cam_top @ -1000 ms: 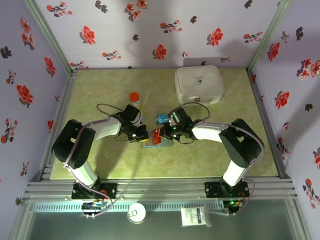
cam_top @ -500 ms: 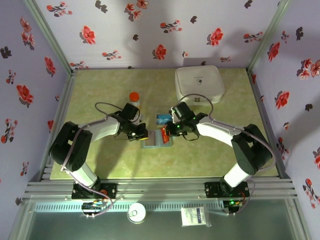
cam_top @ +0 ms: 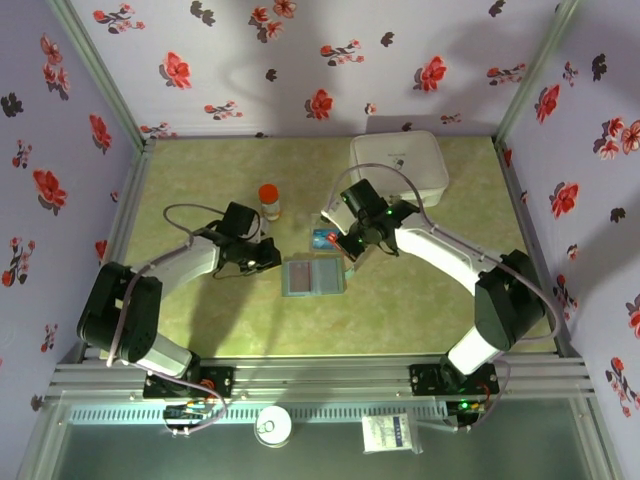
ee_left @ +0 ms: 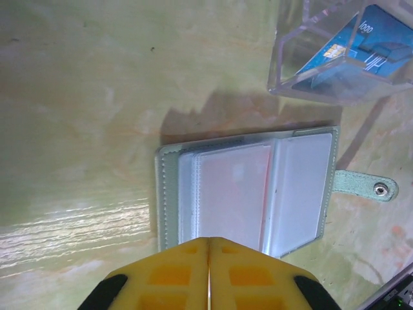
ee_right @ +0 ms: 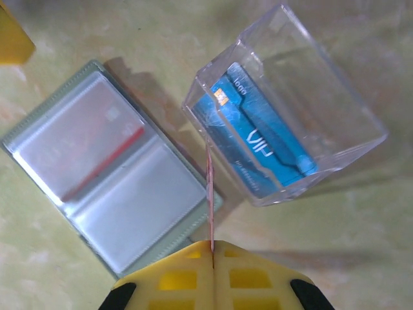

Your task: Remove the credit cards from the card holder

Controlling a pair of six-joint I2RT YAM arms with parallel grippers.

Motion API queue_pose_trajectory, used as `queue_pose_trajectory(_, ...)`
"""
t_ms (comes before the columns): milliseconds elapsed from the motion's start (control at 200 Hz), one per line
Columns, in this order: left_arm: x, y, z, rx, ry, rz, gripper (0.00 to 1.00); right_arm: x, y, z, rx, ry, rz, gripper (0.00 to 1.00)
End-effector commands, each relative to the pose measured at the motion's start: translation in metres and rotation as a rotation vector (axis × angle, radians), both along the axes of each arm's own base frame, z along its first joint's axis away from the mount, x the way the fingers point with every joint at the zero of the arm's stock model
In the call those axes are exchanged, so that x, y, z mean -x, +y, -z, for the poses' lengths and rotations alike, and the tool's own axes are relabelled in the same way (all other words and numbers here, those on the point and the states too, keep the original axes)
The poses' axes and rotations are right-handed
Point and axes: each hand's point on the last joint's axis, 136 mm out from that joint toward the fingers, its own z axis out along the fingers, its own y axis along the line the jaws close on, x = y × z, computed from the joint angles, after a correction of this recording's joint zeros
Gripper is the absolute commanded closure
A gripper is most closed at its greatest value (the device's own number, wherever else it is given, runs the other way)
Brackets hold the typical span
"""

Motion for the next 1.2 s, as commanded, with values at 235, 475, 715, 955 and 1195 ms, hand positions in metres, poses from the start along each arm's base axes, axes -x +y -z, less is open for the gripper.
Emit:
queue_pose_trajectory(235, 0.007, 0.011, 0.010, -0.018, 0.017, -0.012, 0.92, -0.030, 0.004, -0.013, 0.052, -0.025, -0.337, 1.00)
queue_pose_trajectory(475, 0.009, 0.012, 0.011, -0.018, 0.029, -0.015, 0.92, -0.055, 0.016, -0.013, 0.049, 0.042, -0.419, 1.00)
queue_pose_trajectory(715, 0.012, 0.016, 0.013, -0.024, 0.042, -0.019, 0.92, -0.082, 0.018, 0.000, 0.072, 0.109, -0.466, 1.00)
queue_pose_trajectory(955, 0.014, 0.019, 0.017, -0.032, 0.057, -0.024, 0.92, -0.087, 0.015, 0.010, 0.080, 0.225, -0.524, 1.00)
queue_pose_trajectory(1195, 0.014, 0.021, 0.019, -0.034, 0.064, -0.032, 0.92, -0.084, 0.022, 0.018, 0.042, 0.260, -0.561, 1.00)
